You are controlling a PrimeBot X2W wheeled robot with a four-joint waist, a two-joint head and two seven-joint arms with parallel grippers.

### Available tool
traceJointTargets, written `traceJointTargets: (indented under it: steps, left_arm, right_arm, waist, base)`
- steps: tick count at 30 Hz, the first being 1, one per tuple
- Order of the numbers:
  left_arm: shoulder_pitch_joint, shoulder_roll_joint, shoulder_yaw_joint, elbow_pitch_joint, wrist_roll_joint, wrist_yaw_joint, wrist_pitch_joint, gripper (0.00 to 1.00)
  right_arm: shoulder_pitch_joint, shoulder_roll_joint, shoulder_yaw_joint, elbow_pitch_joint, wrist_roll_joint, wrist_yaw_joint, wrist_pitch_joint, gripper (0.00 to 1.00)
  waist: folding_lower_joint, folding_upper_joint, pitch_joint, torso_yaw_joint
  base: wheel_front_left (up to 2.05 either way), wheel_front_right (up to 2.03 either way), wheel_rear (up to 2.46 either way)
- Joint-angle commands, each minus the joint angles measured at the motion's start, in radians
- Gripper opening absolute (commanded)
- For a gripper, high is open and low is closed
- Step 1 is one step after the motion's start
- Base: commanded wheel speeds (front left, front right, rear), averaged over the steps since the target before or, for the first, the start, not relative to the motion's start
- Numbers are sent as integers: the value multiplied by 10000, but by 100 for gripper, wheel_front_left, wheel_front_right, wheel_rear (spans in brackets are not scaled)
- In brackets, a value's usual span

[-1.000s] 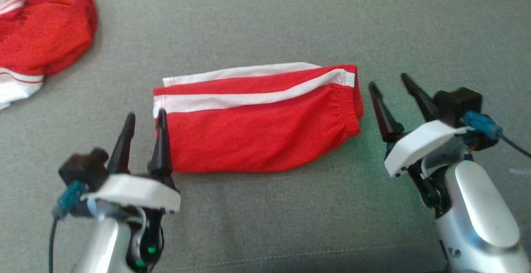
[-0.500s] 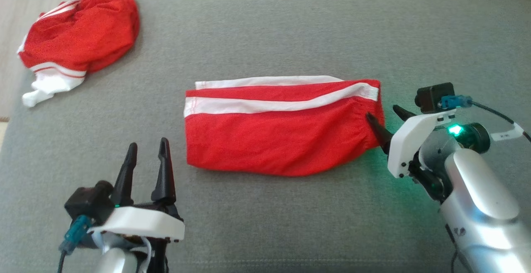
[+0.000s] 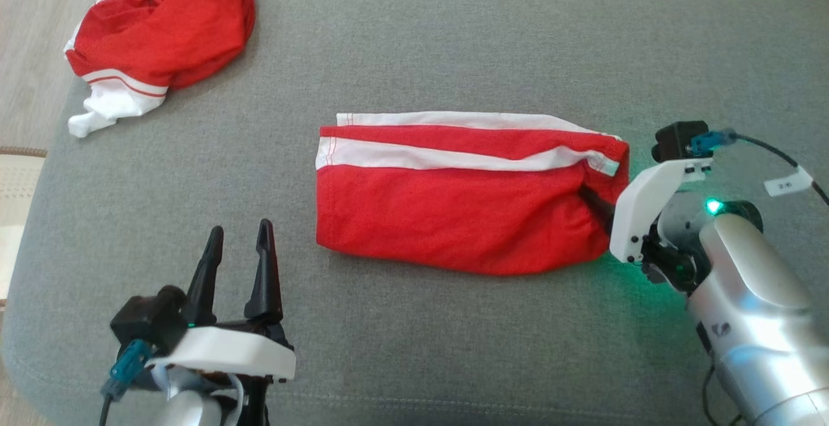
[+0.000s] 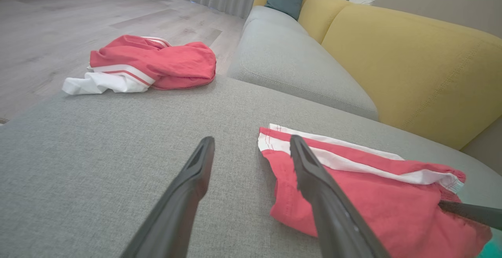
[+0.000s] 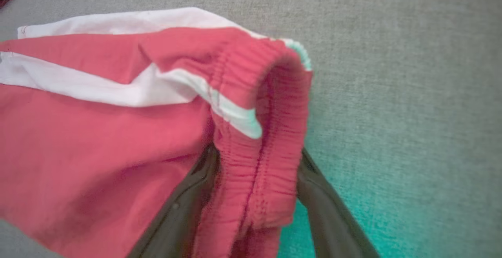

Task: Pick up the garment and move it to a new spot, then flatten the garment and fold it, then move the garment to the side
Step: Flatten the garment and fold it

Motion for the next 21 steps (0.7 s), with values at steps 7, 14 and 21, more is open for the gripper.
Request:
traceJointTargets:
  steps: [7, 14, 21]
  left_arm:
    - [-385, -22, 354, -276, 100, -12, -174, 100]
    - [-380, 27, 333, -241, 123, -44, -182, 100]
    - [-376, 18, 238, -328, 132, -48, -186, 100]
  right_arm:
    - [-750, -34, 816, 235, 960, 69, 312, 0]
    - [-1261, -405, 1424, 253, 1596, 69, 395, 0]
    - [-1684, -2008, 2082, -436, 1965, 69, 672, 0]
  waist:
    - [0, 0, 55, -60]
    - [0, 0, 14, -382]
    - [0, 0, -25, -876]
  base:
    - [0, 0, 0]
    - [0, 0, 0]
    - [0, 0, 0]
